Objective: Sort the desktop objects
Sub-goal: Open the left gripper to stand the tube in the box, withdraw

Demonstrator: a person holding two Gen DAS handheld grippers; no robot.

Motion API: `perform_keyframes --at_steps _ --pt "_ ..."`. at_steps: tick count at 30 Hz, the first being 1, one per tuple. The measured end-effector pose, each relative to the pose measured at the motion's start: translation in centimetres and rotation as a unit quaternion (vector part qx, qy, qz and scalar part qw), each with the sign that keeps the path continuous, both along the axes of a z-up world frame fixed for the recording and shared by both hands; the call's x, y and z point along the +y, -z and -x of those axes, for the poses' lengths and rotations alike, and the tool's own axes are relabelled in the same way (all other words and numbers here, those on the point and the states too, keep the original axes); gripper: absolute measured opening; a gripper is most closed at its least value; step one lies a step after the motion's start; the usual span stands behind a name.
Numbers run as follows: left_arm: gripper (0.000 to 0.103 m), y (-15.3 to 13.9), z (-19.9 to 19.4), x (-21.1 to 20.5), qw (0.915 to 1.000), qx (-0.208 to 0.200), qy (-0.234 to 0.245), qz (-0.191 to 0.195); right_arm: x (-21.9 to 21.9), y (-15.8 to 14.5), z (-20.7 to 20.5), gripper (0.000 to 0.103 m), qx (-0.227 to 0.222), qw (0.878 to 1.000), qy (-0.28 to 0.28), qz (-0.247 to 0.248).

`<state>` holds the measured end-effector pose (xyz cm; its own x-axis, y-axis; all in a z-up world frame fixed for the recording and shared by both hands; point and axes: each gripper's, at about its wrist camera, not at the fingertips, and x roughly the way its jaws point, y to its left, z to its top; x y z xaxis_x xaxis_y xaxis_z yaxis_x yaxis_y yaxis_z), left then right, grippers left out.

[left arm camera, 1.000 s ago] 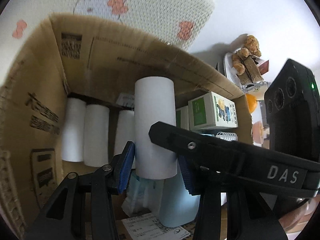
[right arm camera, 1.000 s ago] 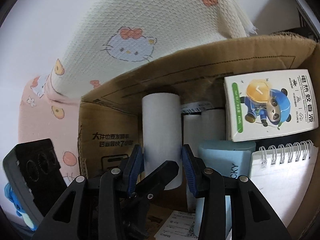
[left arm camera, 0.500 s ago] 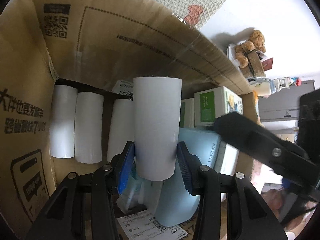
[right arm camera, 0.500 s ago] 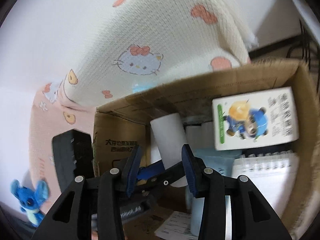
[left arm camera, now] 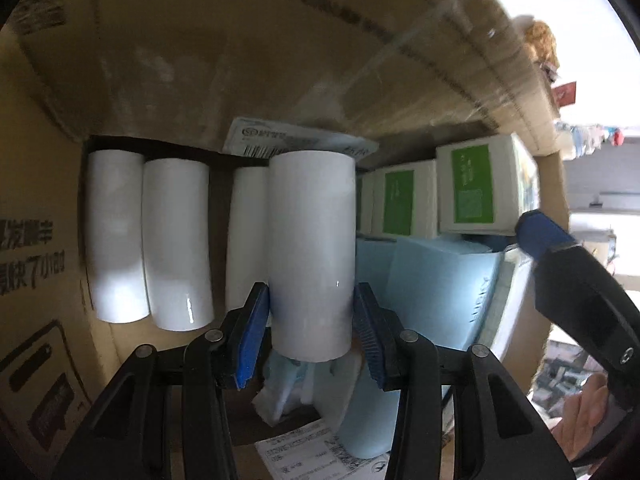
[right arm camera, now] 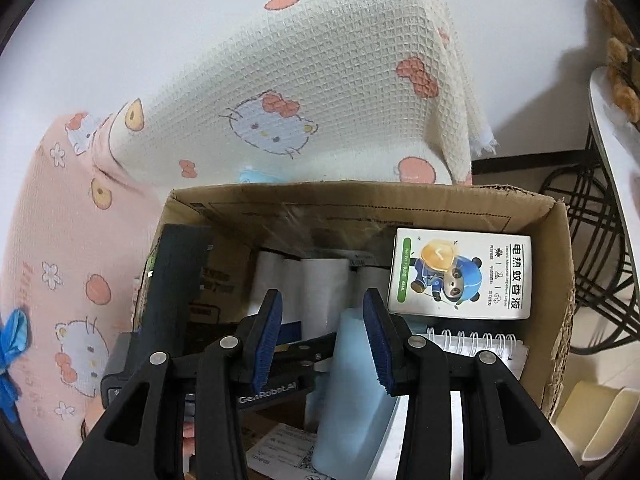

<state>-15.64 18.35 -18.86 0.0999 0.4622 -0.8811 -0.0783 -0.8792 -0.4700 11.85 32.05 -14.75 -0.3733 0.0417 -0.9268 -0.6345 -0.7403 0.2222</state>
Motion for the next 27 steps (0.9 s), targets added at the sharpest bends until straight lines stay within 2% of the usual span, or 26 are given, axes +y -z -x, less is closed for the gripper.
perform_keyframes --at_steps 2,4,7,13,19,24,27 --pt "0.047 0.1 -0.1 0.2 0.9996 0.002 0.018 0.022 -0.1 0.2 0.0 0.038 -0.009 1.0 0.001 -0.014" --pt "0.047 -0.3 -0.1 0.2 0.9993 0.011 0.029 0.02 -0.3 0.2 0.0 0.038 -0.013 1.0 -0.007 -0.021" --pt "0.052 -0.8 -0.1 -0.2 0.9991 0.025 0.025 0.021 -0.8 0.1 0.3 0.038 -0.026 0.999 -0.016 -0.042" --pt "0.057 -2.5 -0.7 -2.2 0.9966 0.065 0.01 0.05 -1.9 0.0 1.0 0.038 -0.043 0.996 -0.034 -0.068" --pt "0.056 -5.6 -2.0 -4.6 0.9909 0.132 -0.014 0.023 -2.8 -0.4 0.9 0.038 -0.017 0.998 -0.025 -0.054" --pt "0.057 -7.9 -3.3 -5.1 0.9797 0.197 -0.01 0.034 -3.3 -0.7 0.6 0.038 -0.004 0.998 -0.008 -0.057" --pt "0.057 -9.3 -4.0 -5.3 0.9779 0.207 -0.024 0.013 -3.8 -0.9 0.7 0.038 0.006 0.998 -0.002 -0.054"
